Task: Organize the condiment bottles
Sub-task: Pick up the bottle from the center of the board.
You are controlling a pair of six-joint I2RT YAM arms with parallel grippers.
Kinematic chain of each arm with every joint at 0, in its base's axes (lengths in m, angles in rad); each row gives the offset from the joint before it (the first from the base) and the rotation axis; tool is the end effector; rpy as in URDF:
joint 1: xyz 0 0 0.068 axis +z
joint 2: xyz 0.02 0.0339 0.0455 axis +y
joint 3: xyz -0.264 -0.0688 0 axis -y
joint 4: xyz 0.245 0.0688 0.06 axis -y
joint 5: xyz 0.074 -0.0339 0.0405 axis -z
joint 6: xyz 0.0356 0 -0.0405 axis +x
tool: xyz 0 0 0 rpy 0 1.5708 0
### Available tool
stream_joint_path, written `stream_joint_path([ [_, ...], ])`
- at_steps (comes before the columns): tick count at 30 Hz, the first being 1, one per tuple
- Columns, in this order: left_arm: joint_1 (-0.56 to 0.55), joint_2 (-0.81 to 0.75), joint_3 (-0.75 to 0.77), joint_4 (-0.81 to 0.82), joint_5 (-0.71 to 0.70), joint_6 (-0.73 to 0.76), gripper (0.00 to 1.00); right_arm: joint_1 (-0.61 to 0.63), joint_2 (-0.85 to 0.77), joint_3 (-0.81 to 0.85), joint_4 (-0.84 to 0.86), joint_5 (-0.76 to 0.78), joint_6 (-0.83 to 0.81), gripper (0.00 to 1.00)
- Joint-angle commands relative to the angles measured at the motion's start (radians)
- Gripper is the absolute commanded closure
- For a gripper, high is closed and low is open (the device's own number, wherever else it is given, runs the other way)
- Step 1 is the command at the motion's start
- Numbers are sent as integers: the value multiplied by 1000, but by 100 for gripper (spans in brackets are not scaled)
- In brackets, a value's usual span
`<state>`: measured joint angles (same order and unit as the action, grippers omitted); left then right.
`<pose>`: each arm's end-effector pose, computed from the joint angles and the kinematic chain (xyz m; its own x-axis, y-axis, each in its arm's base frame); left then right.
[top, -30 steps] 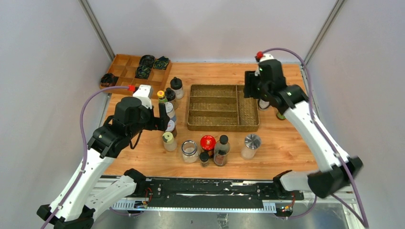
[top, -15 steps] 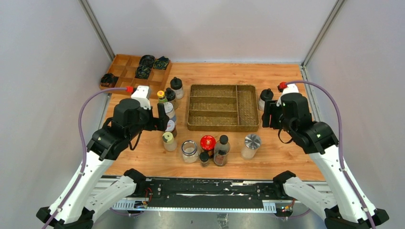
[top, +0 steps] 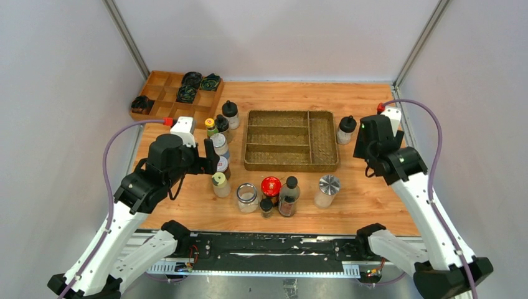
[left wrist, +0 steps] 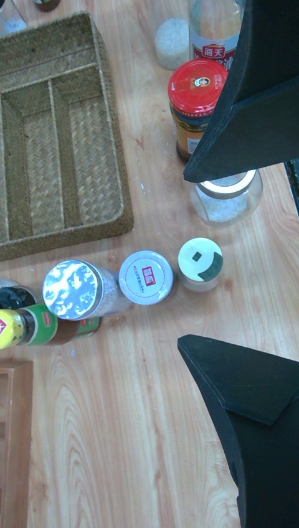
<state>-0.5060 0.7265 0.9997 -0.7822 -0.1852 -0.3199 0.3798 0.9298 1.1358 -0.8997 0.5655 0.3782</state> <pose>0.1235 -0.0609 0.3596 -0.5102 -0.0707 -0.8571 0.1847 0.9644 -0.1894 0.1647 0.0452 0.3674 -0.5262 0.1257 -0.8411 0.2840 0.9582 -0.0345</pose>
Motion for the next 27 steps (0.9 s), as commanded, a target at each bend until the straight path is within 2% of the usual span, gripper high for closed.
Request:
stream_joint_path([
  [1, 6, -17, -22, 23, 12, -13, 1, -184, 75, -6, 96, -47, 5, 30],
  [6, 6, -18, -7, 19, 22, -1, 0, -327, 172, -4, 208, -181, -44, 29],
  [10, 6, -12, 12, 11, 23, 10, 0, -370, 237, 19, 296, -245, -84, 29],
  [16, 6, 1, 7, 11, 26, 12, 0, -407, 347, 49, 396, -263, -133, 29],
  [21, 6, 18, -4, 14, 24, 22, 0, -415, 414, 53, 440, -215, -162, 30],
  [24, 6, 23, -13, 28, 25, 30, 0, -423, 438, 45, 465, -207, -175, 33],
  [27, 6, 36, -14, 38, 35, 33, 0, -432, 457, 46, 477, -206, -174, 41],
])
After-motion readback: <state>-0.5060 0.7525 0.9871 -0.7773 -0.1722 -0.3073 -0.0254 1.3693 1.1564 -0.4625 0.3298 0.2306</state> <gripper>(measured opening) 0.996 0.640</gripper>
